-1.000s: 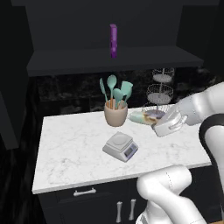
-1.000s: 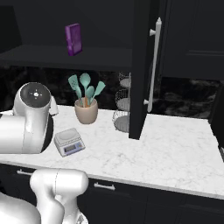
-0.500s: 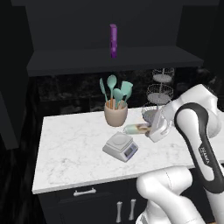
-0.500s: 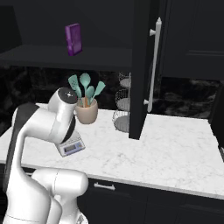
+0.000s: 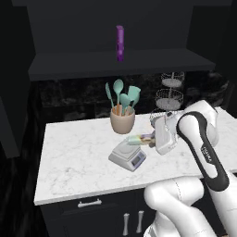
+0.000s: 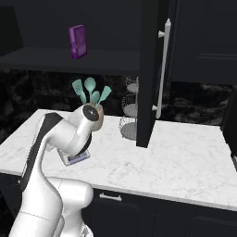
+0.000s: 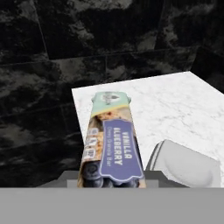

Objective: Pick the bar and place it on the digital scale for weighing, and close the cabinet.

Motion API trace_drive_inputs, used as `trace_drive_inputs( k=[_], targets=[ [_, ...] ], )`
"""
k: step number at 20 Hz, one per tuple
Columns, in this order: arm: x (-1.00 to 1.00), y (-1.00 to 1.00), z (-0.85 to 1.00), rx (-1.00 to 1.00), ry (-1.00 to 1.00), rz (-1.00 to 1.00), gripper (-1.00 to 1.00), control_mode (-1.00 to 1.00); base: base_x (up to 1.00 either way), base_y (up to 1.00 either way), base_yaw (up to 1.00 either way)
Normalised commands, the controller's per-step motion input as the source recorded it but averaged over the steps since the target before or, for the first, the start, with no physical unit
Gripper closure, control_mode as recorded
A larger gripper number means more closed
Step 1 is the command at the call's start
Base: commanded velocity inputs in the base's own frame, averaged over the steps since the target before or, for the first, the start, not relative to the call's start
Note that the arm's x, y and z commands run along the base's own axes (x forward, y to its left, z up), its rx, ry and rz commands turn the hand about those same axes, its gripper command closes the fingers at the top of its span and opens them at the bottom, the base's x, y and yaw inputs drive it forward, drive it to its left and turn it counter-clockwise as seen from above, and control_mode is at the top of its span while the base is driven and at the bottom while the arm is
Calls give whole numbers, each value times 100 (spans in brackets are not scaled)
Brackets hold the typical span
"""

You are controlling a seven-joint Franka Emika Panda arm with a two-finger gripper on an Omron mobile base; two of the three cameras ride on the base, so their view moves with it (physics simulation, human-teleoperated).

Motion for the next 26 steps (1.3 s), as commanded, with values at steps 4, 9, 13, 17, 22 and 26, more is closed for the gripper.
trace_drive_inputs(
  k=[4, 9, 13, 17, 22, 26],
  targets=[
    [60, 0, -26, 0, 0, 12, 100, -100, 0, 0, 0],
    [54, 0, -28, 0, 0, 11, 100, -100, 0, 0, 0],
    [41, 0, -41, 0, 0, 9, 100, -100, 0, 0, 0],
    [38, 0, -46, 0, 0, 4, 100, -100, 0, 0, 0],
    [41, 1, -32, 0, -1, 0, 100, -100, 0, 0, 0],
    [39, 2, -25, 0, -1, 0, 100, -100, 0, 0, 0]
  ],
)
